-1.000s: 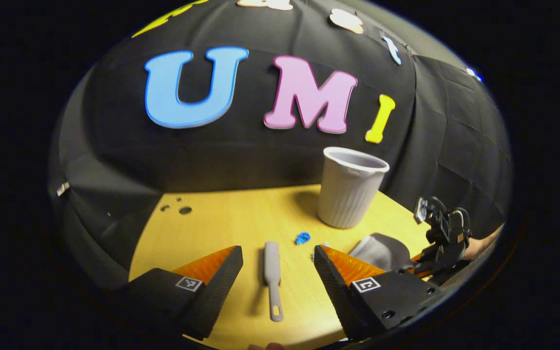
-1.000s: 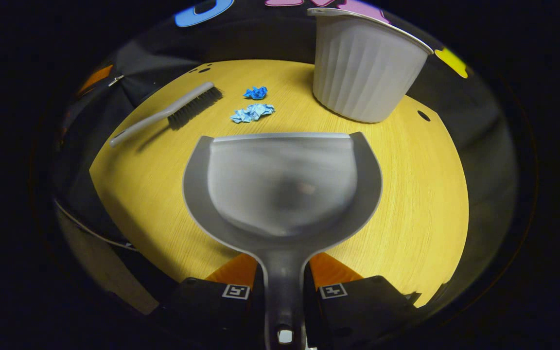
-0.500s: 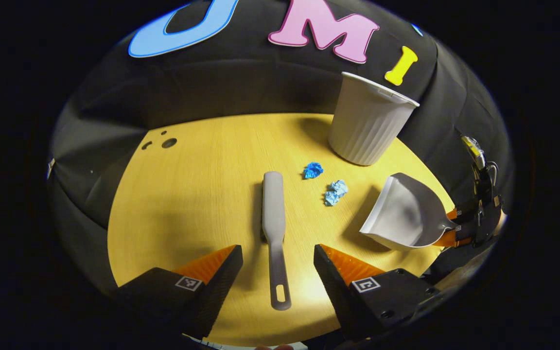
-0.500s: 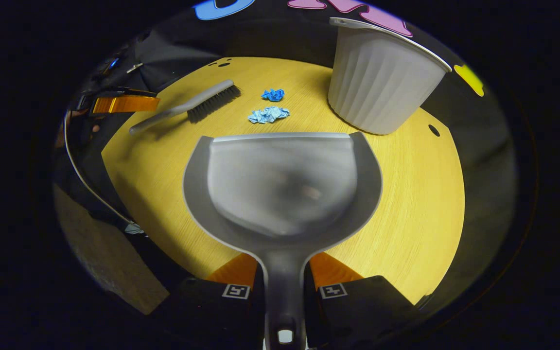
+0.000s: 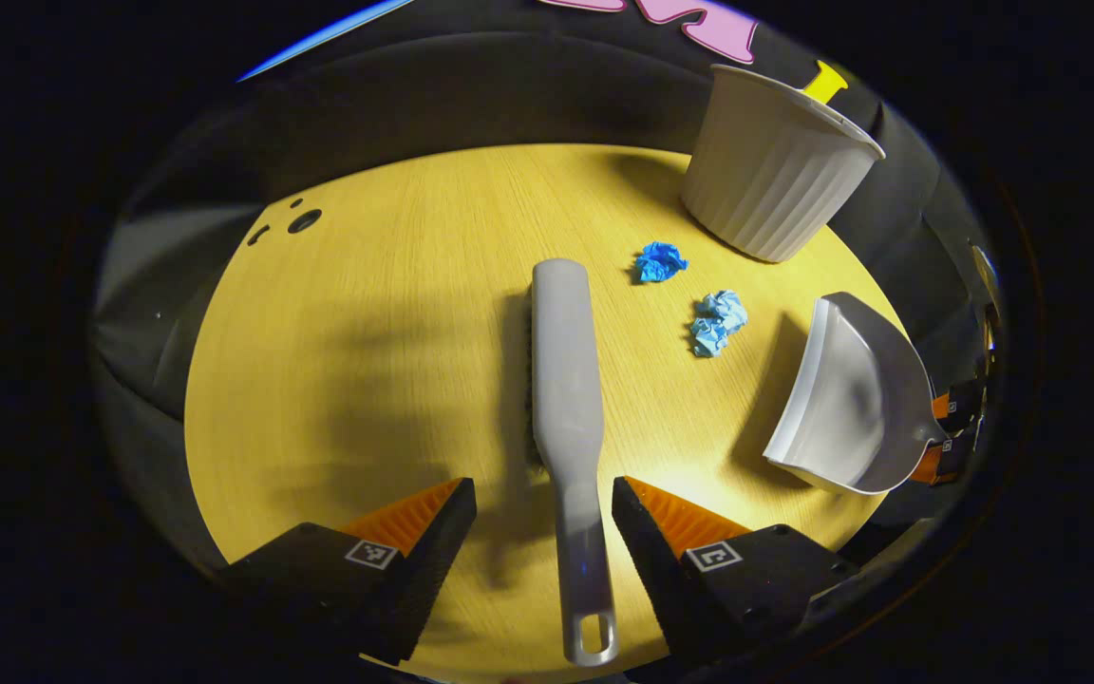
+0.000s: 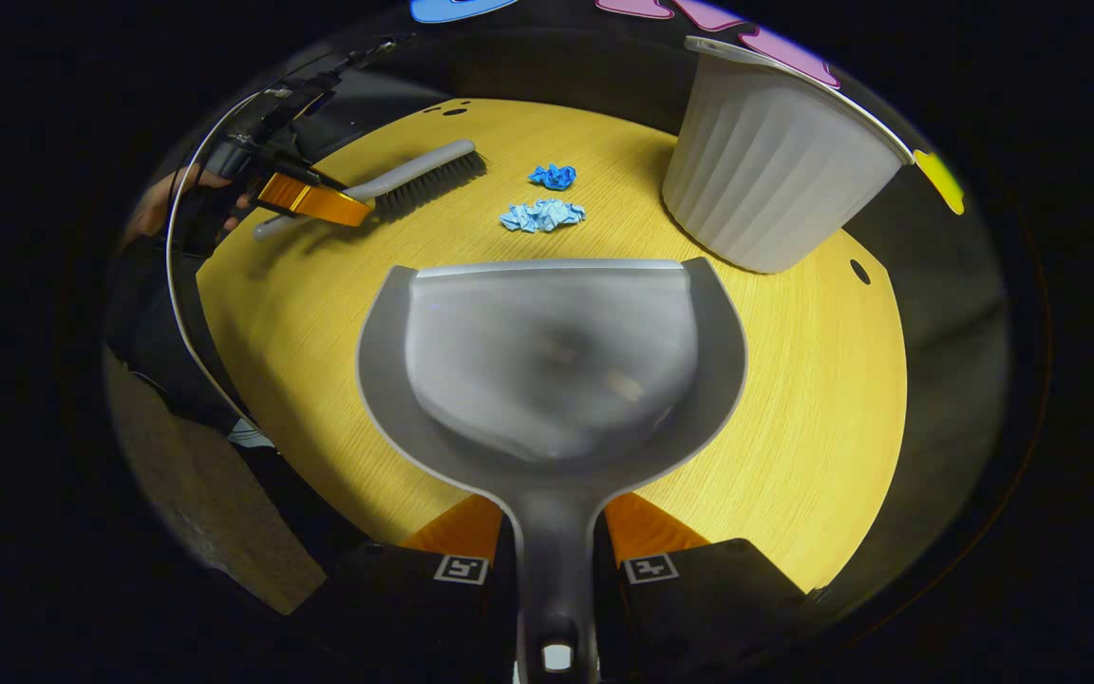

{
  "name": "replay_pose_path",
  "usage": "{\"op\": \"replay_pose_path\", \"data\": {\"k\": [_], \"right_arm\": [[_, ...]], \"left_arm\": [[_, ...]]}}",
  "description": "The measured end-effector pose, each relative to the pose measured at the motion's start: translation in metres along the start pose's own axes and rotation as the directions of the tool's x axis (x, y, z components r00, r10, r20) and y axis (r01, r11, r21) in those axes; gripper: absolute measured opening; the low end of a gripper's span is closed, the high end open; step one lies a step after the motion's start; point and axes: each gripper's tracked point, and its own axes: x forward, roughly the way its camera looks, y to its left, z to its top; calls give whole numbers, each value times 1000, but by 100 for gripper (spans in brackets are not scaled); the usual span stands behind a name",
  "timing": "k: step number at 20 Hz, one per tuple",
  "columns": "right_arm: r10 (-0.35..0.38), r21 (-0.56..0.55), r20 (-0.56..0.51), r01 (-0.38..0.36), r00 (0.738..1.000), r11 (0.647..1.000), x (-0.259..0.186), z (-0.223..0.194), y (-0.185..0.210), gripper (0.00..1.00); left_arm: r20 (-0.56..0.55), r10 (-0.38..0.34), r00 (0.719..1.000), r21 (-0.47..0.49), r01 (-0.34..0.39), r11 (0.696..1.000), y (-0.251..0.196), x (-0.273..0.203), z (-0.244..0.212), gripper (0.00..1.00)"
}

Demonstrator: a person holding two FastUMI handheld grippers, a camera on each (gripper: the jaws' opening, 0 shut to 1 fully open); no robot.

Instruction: Pick up the small broom and dustpan from the desktop, sweep the trash into the dustpan with the broom, and then empty the trash into the garbage bin.

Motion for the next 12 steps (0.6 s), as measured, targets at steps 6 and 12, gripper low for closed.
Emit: {"op": "replay_pose_path", "data": {"k": [6,12], "right_arm": [[1,22,-7,-1,1000,1000,3,3,-2,37],[5,26,-29,-4,1000,1000,7,1,-4,37]], "left_arm": [[-49,-15,999,17,16,1000,-7,18,-5,62],[-54,41,998,81,-37,996,3,25,2,31]]}}
